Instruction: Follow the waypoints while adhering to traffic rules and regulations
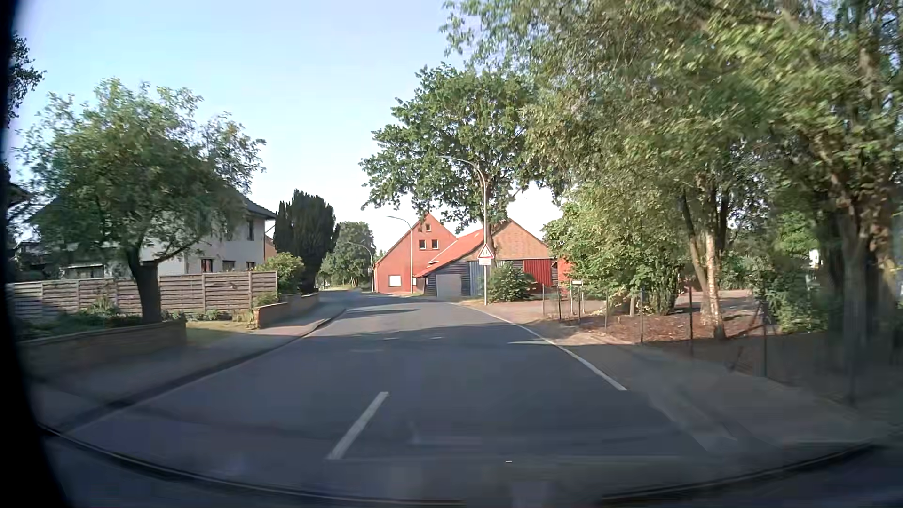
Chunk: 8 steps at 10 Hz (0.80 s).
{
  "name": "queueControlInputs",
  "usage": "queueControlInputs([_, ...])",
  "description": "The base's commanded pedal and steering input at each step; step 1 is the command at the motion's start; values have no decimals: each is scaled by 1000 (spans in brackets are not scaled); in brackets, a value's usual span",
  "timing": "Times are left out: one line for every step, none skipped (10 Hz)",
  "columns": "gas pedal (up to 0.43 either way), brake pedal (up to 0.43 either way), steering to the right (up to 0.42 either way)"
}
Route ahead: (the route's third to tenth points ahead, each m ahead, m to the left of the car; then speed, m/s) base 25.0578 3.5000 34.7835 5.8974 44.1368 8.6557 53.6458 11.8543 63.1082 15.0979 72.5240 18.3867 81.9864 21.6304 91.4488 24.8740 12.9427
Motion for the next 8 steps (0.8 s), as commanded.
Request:
queueControlInputs([0,6,-13])
queueControlInputs([8,6,-14])
queueControlInputs([47,6,-16])
queueControlInputs([79,6,-20])
queueControlInputs([130,6,-26])
queueControlInputs([130,6,-34])
queueControlInputs([150,6,-38])
queueControlInputs([157,6,-44])
